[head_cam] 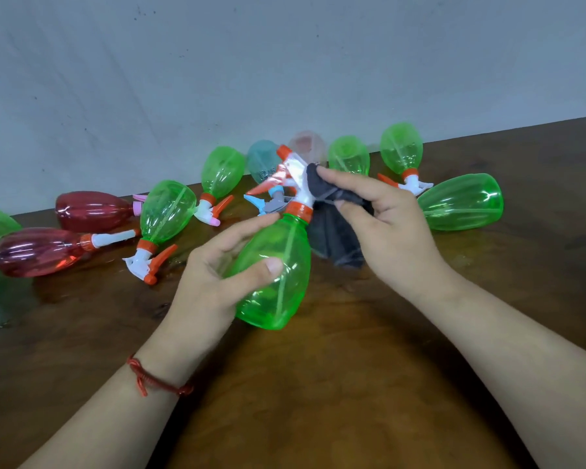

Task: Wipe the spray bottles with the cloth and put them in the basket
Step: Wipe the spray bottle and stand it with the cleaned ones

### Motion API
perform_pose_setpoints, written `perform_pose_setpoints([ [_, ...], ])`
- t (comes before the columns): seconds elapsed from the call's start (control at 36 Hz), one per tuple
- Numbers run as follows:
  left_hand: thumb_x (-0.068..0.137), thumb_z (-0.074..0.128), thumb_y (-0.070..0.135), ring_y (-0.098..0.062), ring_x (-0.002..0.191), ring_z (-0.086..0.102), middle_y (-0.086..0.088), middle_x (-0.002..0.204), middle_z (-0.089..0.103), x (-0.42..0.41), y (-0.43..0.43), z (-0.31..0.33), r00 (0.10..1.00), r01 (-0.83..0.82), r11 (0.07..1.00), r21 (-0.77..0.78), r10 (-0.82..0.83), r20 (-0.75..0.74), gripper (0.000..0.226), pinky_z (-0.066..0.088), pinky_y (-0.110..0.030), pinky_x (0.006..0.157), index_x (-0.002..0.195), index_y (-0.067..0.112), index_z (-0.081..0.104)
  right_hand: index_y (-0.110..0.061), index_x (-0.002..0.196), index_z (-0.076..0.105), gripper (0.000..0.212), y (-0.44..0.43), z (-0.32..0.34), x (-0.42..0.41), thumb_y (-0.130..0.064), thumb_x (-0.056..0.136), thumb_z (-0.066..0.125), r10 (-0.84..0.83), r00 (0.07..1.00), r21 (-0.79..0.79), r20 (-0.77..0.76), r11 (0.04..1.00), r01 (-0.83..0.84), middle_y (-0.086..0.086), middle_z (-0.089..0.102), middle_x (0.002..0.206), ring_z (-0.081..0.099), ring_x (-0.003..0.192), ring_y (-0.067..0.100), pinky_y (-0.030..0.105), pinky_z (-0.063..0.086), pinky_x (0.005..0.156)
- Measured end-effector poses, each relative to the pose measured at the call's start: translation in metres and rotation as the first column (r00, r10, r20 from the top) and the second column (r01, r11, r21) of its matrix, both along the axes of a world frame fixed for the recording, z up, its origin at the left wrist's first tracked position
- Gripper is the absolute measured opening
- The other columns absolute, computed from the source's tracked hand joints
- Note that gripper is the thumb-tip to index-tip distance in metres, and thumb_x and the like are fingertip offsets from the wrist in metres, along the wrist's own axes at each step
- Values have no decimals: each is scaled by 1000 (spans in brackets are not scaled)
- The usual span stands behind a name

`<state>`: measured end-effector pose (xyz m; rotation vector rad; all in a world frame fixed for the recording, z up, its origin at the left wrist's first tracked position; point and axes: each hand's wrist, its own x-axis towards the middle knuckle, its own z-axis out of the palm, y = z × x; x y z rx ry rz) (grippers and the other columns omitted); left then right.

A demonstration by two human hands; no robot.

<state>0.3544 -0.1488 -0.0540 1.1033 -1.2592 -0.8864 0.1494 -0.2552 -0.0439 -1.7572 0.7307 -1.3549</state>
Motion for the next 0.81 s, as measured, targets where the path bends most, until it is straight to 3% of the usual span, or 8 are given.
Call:
perform_pose_setpoints([
  [0.19, 85, 79, 27, -29, 123, 70, 0, 136, 71, 8, -6, 1, 991, -57, 998, -10, 55, -126, 62, 59, -41, 94, 144, 22, 59, -25, 119, 80, 39, -1, -4, 4, -2, 93, 61, -17, 973, 378, 229, 923, -73, -3, 78, 121, 70, 122, 20, 51, 48, 116],
  [0.31, 72, 95, 57, -23, 117, 69, 3, 126, 71, 0, -8, -5, 989, -60, 997, -46, 53, -142, 67, 58, -41, 94, 124, 30, 64, -16, 124, 76, 39, 8, -9, 14, 5, 99, 55, 108, 943, 494, 315, 829, -260, 5, 78, 121, 72, 118, 26, 49, 51, 113],
  [0.42, 72, 95, 53, -12, 105, 69, 10, 113, 72, -1, -10, -6, 996, -82, 990, -113, 78, -39, 57, 58, -28, 88, 115, 30, 64, -12, 124, 75, 38, 17, -9, 19, 6, 101, 51, 160, 914, 531, 372, 771, -351, 11, 79, 117, 75, 111, 28, 43, 56, 105],
  [0.58, 91, 76, 52, -6, 113, 69, 13, 117, 74, 2, -14, -6, 975, -176, 978, -112, 189, 115, 25, 54, -22, 94, 115, 46, 72, -14, 123, 76, 36, 16, -9, 17, 4, 102, 52, 126, 926, 544, 356, 778, -314, 11, 77, 121, 71, 119, 31, 54, 47, 116],
  [0.67, 104, 66, 41, -1, 111, 70, 11, 117, 73, 6, -9, -11, 966, -227, 972, -55, 232, 115, 31, 54, -17, 89, 134, 33, 67, -16, 123, 76, 37, 16, -9, 16, 3, 104, 51, 111, 933, 549, 343, 782, -295, 10, 77, 122, 71, 120, 30, 55, 47, 116],
  [0.72, 110, 60, 34, -15, 113, 72, 2, 121, 74, 15, -19, -10, 968, -246, 968, 44, 243, 62, 22, 58, -24, 89, 129, 26, 67, -17, 125, 75, 36, 15, -8, 15, 1, 105, 52, 106, 937, 550, 331, 785, -284, 8, 77, 123, 71, 120, 29, 55, 47, 116],
  [0.78, 113, 54, 27, -26, 95, 71, -12, 110, 72, 26, -25, -10, 989, -127, 985, 114, 135, -67, 18, 57, -17, 66, 106, 14, 65, -18, 128, 74, 36, 18, -7, 15, -1, 105, 52, 135, 937, 545, 322, 783, -300, 7, 76, 126, 70, 122, 27, 54, 47, 116],
  [0.81, 111, 56, 39, -23, 88, 68, -12, 100, 66, 24, -26, -8, 990, -109, 986, 127, 119, -78, 29, 51, -12, 54, 98, 13, 61, -19, 129, 73, 37, 20, -7, 15, -1, 106, 51, 157, 936, 541, 315, 781, -312, 6, 76, 127, 70, 123, 26, 53, 47, 116],
])
